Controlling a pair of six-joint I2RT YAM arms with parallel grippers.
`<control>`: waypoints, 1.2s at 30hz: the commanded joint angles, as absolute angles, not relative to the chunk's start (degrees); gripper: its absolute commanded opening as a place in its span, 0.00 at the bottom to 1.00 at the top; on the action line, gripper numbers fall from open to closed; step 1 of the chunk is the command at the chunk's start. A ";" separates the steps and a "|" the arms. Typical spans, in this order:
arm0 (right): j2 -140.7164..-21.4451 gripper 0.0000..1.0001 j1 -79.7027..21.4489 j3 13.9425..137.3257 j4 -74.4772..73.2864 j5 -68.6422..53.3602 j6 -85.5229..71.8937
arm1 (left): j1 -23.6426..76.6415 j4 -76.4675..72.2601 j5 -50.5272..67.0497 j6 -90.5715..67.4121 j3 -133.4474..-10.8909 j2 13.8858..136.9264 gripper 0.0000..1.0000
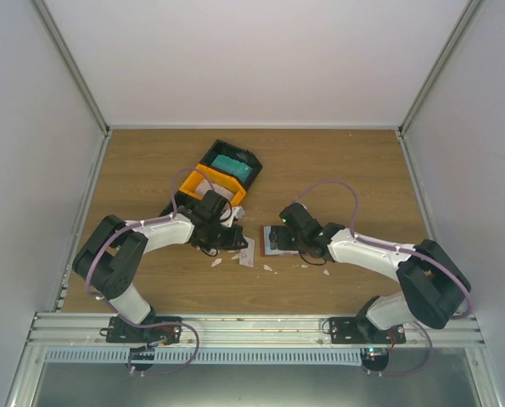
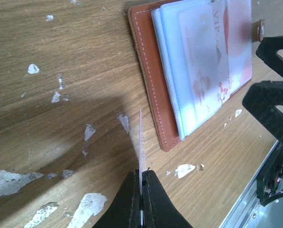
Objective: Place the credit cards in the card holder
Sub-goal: Insert the credit card into the card holder.
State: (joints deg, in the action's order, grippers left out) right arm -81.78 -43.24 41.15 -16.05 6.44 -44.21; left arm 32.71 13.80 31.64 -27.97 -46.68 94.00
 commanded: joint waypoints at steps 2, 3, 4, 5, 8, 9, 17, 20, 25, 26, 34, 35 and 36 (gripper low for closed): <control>-83.43 0.86 -43.57 40.94 -17.50 8.78 -45.23 | 33.72 12.29 32.38 -28.63 -45.96 92.02 0.00; -84.18 0.84 -43.59 41.12 -17.30 8.30 -45.00 | 33.79 12.12 32.57 -28.77 -46.04 92.09 0.00; -84.83 0.84 -43.59 41.31 -17.40 7.96 -44.90 | 33.84 11.92 32.66 -28.89 -46.26 92.23 0.00; -85.50 0.83 -43.59 41.44 -17.36 7.60 -44.72 | 33.96 11.69 32.92 -28.91 -46.50 92.39 0.00; -87.12 0.79 -43.59 41.90 -17.08 6.31 -43.85 | 34.29 10.82 34.21 -29.06 -47.03 93.16 0.00; -87.49 0.78 -43.57 41.99 -16.52 4.65 -43.20 | 34.32 10.36 34.92 -29.09 -47.21 93.36 0.00; -87.10 0.74 -43.77 42.12 -14.13 0.52 -40.95 | 34.67 8.25 37.70 -30.16 -47.16 93.64 0.00; -87.72 0.74 -43.81 42.68 -14.32 0.25 -40.25 | 35.14 8.51 35.53 -30.81 -46.87 94.75 0.00; -89.00 0.73 -44.16 43.31 -14.01 -1.75 -39.48 | 35.42 8.60 32.76 -32.34 -46.55 97.77 0.00; -89.11 0.73 -44.25 43.34 -14.01 -1.82 -39.39 | 35.42 8.63 32.29 -32.49 -46.51 98.02 0.00; -88.43 0.73 -44.73 44.92 -17.94 5.52 -38.17 | 35.42 9.35 31.59 -31.64 -46.67 98.29 0.00; -88.48 0.74 -45.06 45.45 -19.55 7.52 -37.68 | 35.42 9.47 31.43 -31.64 -46.58 98.47 0.00; -88.57 0.75 -45.47 46.03 -20.77 9.45 -37.14 | 35.42 9.56 31.24 -31.64 -46.44 98.54 0.00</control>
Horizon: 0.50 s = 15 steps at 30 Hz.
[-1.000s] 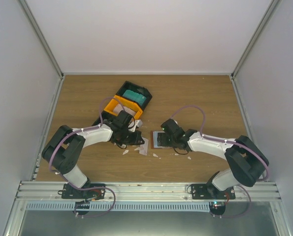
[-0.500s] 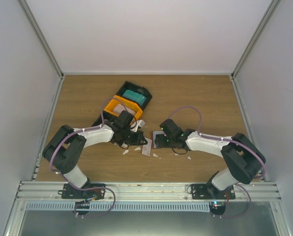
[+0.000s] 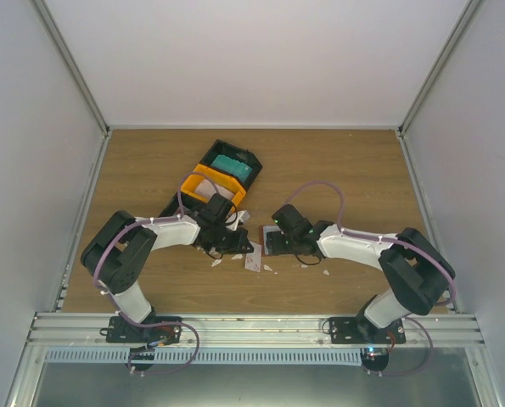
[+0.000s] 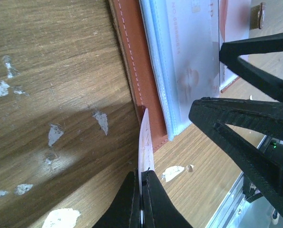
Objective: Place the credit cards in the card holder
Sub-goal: Insert the credit card into the card holder.
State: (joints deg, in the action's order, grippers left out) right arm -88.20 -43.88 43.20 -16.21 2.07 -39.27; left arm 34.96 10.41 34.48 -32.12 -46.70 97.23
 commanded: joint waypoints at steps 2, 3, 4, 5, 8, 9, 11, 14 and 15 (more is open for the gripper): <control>-89.19 0.78 -46.35 47.33 -23.06 12.97 -36.49 | 35.42 9.57 30.85 -31.62 -46.14 98.62 0.00; -89.47 0.80 -46.85 47.97 -24.09 14.42 -36.17 | 35.42 9.58 30.71 -31.62 -45.97 98.69 0.00; -89.78 0.82 -47.49 48.51 -24.77 15.67 -36.02 | 35.42 9.54 30.60 -31.62 -45.70 98.62 0.00; -89.98 0.84 -48.11 49.09 -25.30 16.45 -35.73 | 35.42 9.49 30.54 -31.64 -45.54 98.62 0.00; -90.79 0.86 -50.05 50.44 -25.77 16.77 -34.57 | 35.42 9.28 30.48 -31.64 -45.13 98.74 0.00; -91.45 0.86 -50.54 50.95 -26.05 16.74 -34.31 | 35.42 9.23 30.39 -31.66 -45.02 98.81 0.00; -93.06 0.86 -51.40 52.17 -27.00 17.62 -34.39 | 35.42 9.16 30.32 -31.61 -45.00 98.89 0.00; -96.27 0.84 -52.19 54.13 -29.06 19.37 -35.56 | 35.42 9.14 30.23 -31.64 -45.00 99.03 0.00; -97.14 0.83 -52.38 54.67 -29.65 19.91 -35.85 | 35.42 9.14 30.17 -31.60 -45.04 99.04 0.00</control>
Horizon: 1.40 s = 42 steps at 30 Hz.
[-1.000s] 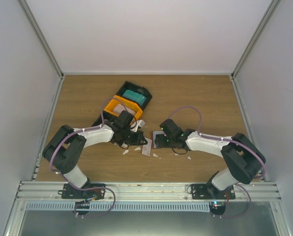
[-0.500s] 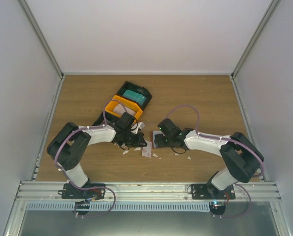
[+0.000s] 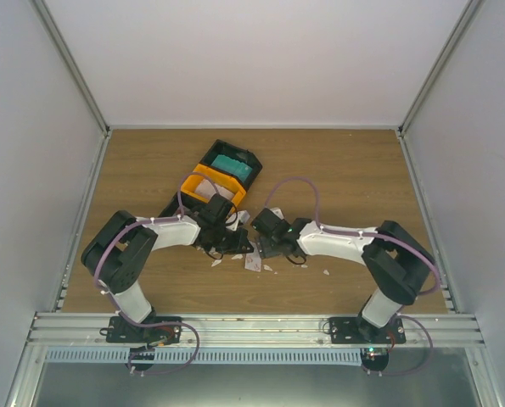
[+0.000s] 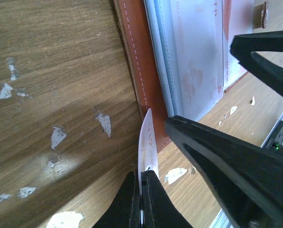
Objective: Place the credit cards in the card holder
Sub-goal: Insert the credit card into the card holder.
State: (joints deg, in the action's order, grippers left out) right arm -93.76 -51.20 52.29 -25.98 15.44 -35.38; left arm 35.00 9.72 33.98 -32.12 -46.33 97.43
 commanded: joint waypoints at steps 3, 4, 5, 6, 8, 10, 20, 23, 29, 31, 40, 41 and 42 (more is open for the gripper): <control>-98.86 0.80 -52.65 55.40 -30.81 21.21 -36.99 | 35.42 9.18 29.93 -31.56 -45.10 99.08 0.00; -99.09 0.79 -52.65 55.57 -31.23 21.88 -37.53 | 35.42 9.23 29.88 -31.55 -45.08 99.10 0.00; -99.22 0.78 -52.71 55.64 -31.84 22.61 -37.98 | 35.42 9.32 29.78 -31.43 -45.09 99.10 0.00; -99.23 0.77 -52.72 55.75 -32.50 23.38 -38.75 | 35.42 9.35 29.66 -31.46 -45.01 99.10 0.00; -98.89 0.76 -52.73 56.21 -33.86 24.95 -39.86 | 35.42 9.39 29.65 -31.46 -44.87 99.11 0.00; -98.35 0.75 -52.82 56.26 -34.33 25.55 -40.36 | 35.42 9.32 29.69 -31.46 -44.74 99.22 0.00; -94.11 0.81 -52.91 54.14 -31.29 21.47 -39.38 | 35.42 9.40 29.55 -31.42 -44.90 99.22 0.00; -92.99 0.81 -52.91 53.67 -31.39 21.67 -39.73 | 35.42 9.48 29.62 -31.46 -44.84 99.08 0.00; -91.60 0.77 -52.86 53.14 -33.66 24.25 -41.70 | 35.42 7.89 32.66 -31.87 -44.48 96.76 0.00; -91.80 0.75 -52.82 52.97 -33.86 24.43 -41.93 | 35.43 6.50 34.69 -32.15 -44.49 95.37 0.00; -94.59 0.74 -52.73 53.16 -32.26 22.93 -40.83 | 35.42 4.61 39.55 -33.03 -46.42 94.43 0.00; -94.76 0.74 -52.66 53.11 -32.26 22.95 -40.72 | 35.42 3.89 40.28 -33.36 -46.42 94.87 0.00; -94.93 0.74 -52.60 53.00 -32.26 23.01 -40.70 | 35.42 3.33 41.06 -33.79 -46.45 95.44 0.00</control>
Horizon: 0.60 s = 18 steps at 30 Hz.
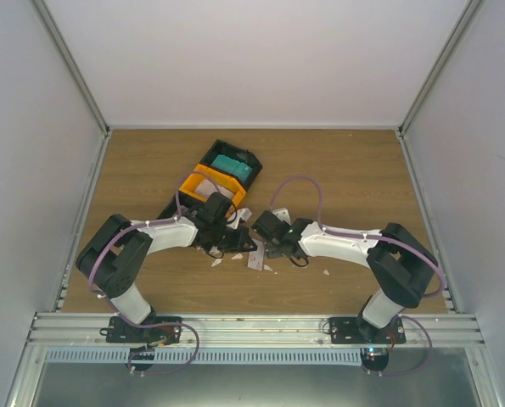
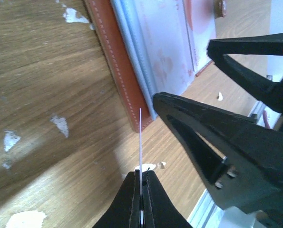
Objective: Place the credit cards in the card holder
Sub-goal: Insert the credit card into the card holder.
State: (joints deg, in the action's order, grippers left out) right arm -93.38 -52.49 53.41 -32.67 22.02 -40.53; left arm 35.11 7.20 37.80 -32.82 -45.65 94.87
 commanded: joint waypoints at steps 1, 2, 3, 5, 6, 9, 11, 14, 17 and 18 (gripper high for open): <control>-95.09 0.73 -52.52 52.93 -32.26 23.02 -40.70 | 35.42 2.53 41.68 -34.14 -46.38 95.95 0.00; -95.25 0.73 -52.48 52.91 -32.26 23.15 -40.76 | 35.50 1.72 42.21 -34.52 -46.33 96.50 0.00; -95.41 0.73 -52.39 52.91 -32.18 23.13 -40.70 | 35.51 1.22 42.54 -34.80 -46.45 97.25 0.00; -95.77 0.73 -52.23 52.82 -32.25 23.10 -40.66 | 35.55 0.45 43.40 -35.17 -46.71 98.14 0.00; -95.92 0.73 -52.21 52.77 -32.19 23.15 -40.61 | 35.63 0.21 43.62 -35.38 -46.79 98.40 0.00; -96.44 0.72 -51.99 52.73 -32.17 23.22 -40.59 | 35.60 0.22 43.44 -35.37 -47.45 99.68 0.00; -96.79 0.71 -51.88 52.82 -32.32 23.54 -40.51 | 35.60 0.13 43.42 -35.42 -47.68 100.52 0.00; -97.18 0.70 -51.79 53.04 -32.64 24.12 -40.60 | 35.81 0.14 43.93 -35.59 -47.79 101.50 0.00; -97.51 0.68 -51.77 53.28 -32.93 24.65 -40.71 | 35.95 0.18 44.11 -35.50 -48.14 102.17 0.00; -97.55 0.66 -51.77 53.43 -33.19 24.87 -40.83 | 36.07 0.18 44.04 -35.44 -48.16 102.28 0.00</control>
State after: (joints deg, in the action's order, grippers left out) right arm -96.44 -52.05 53.32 -32.45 22.24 -40.53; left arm 35.33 2.92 42.81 -35.48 -46.52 101.25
